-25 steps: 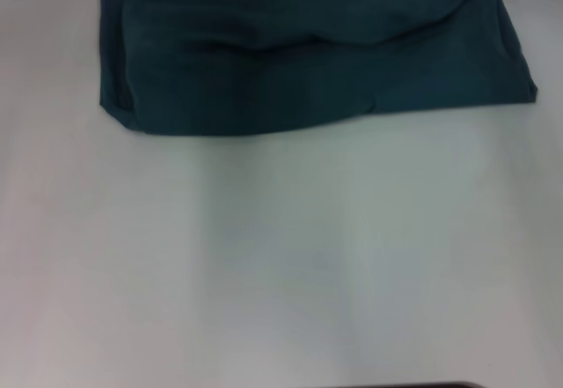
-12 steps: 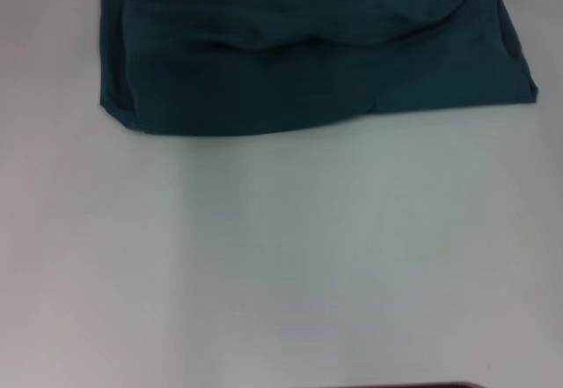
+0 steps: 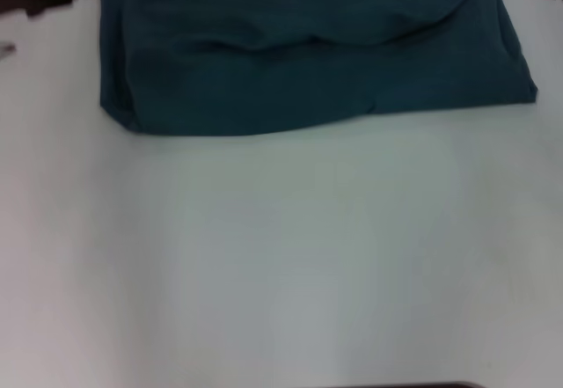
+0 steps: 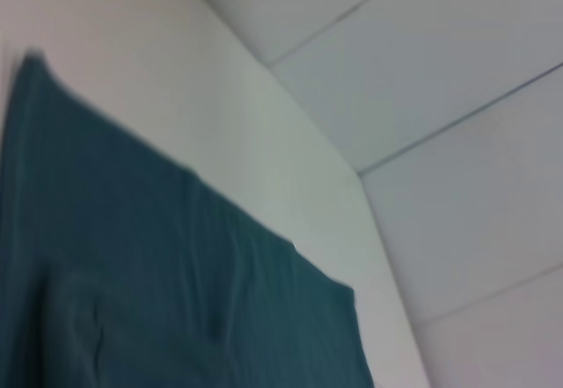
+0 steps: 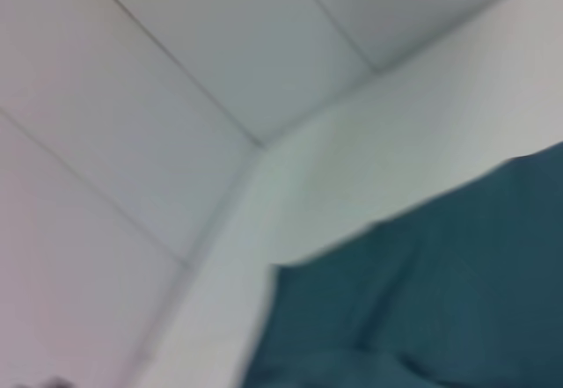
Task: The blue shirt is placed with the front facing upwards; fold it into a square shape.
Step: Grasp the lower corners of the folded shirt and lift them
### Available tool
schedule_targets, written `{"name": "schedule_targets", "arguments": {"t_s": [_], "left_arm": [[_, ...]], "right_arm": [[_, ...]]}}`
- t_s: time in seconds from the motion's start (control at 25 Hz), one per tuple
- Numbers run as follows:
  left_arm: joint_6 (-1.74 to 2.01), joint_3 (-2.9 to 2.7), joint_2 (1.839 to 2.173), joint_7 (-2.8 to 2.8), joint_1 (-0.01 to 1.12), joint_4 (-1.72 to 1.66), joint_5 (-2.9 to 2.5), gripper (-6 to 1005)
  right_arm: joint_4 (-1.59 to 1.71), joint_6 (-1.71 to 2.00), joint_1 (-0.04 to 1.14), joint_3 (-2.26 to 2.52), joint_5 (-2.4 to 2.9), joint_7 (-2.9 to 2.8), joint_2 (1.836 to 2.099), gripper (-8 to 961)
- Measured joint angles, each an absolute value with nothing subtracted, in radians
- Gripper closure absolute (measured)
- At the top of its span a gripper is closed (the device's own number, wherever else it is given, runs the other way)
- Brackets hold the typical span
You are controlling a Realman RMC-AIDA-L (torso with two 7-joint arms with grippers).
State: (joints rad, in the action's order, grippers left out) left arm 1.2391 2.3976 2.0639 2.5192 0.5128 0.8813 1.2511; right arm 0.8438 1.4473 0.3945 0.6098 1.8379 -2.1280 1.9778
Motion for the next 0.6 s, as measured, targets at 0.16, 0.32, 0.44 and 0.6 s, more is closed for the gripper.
{"name": "schedule_targets", "arguments": {"t_s": [0.16,0.32,0.44,0.6], "left_arm": [[1.276,2.401,2.080,2.447,0.463,0.778,1.314,113],[1.252,2.408,2.085,2.373,0.454,0.691,1.317,111],[1.217,2.404,2.078,2.356,0.455,0.657,1.297,111],[1.152,2.404,2.086,2.356,0.452,0.620,1.279,111]], "right_arm": [[0.695,1.614,0.320,0.529,1.743,-1.951,1.979,39],[0.634,1.675,0.299,0.483,1.743,-1.870,1.981,40],[0.629,1.674,0.300,0.482,1.755,-1.869,1.977,41],[0.627,1.664,0.305,0.482,1.756,-1.867,1.976,46]]}}
